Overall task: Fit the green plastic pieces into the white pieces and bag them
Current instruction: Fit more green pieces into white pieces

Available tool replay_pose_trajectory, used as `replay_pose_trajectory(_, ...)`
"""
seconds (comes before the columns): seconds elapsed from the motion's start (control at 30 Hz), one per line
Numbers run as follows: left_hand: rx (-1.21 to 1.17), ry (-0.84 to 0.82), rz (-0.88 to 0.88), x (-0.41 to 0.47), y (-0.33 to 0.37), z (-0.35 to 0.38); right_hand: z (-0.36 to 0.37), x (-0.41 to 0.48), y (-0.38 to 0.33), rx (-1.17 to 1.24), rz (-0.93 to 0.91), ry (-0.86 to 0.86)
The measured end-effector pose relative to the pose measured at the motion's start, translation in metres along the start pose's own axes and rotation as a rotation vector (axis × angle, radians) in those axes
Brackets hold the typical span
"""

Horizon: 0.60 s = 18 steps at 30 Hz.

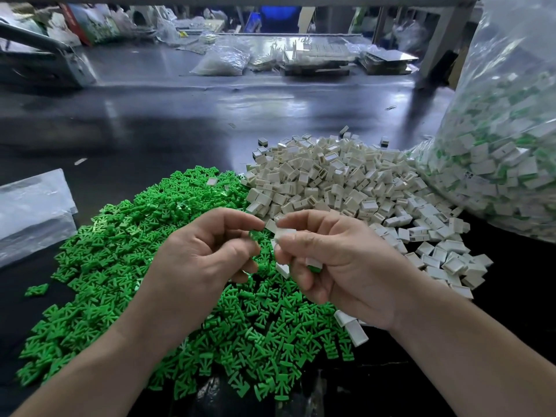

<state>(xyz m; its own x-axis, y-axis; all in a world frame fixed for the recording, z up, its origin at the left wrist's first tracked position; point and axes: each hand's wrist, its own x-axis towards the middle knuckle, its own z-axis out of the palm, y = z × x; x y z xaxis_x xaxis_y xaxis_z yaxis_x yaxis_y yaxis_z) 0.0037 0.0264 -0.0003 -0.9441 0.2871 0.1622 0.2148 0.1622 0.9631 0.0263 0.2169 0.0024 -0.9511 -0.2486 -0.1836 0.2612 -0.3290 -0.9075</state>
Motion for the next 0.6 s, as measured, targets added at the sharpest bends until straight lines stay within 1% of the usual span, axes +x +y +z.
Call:
replay_pose_trajectory(0.07, -0.067, -0.006, -0.018, 0.0010, -0.0009, 0.0012, 0.0009, -0.0003, 0.0004, 0.020, 0.006, -0.007)
replay_pose_trajectory(0.17, -0.161, 0.000, -0.046, 0.0015, -0.0020, 0.0009, 0.0014, -0.0020, -0.0018, -0.030, 0.006, -0.026)
replay_pose_trajectory(0.3, -0.161, 0.012, -0.045, 0.0015, -0.0045, -0.0011, 0.0022, -0.0020, -0.0029, -0.096, 0.016, 0.025)
replay_pose_trajectory(0.37, -0.260, 0.006, -0.074, 0.0010, -0.0048, -0.0008, 0.0029, -0.0014, -0.0013, -0.074, 0.013, 0.034)
replay_pose_trajectory(0.47, -0.437, -0.027, -0.115, 0.0011, -0.0004, 0.0030, 0.0042, -0.0003, 0.0020, 0.023, -0.002, 0.018)
replay_pose_trajectory(0.53, -0.482, -0.034, -0.129, 0.0008, 0.0011, 0.0053, 0.0051, -0.0007, 0.0028, 0.043, -0.018, 0.007)
replay_pose_trajectory(0.6, -0.486, -0.025, -0.130, 0.0005, 0.0017, 0.0057, 0.0052, -0.0009, 0.0033, -0.010, -0.042, -0.001)
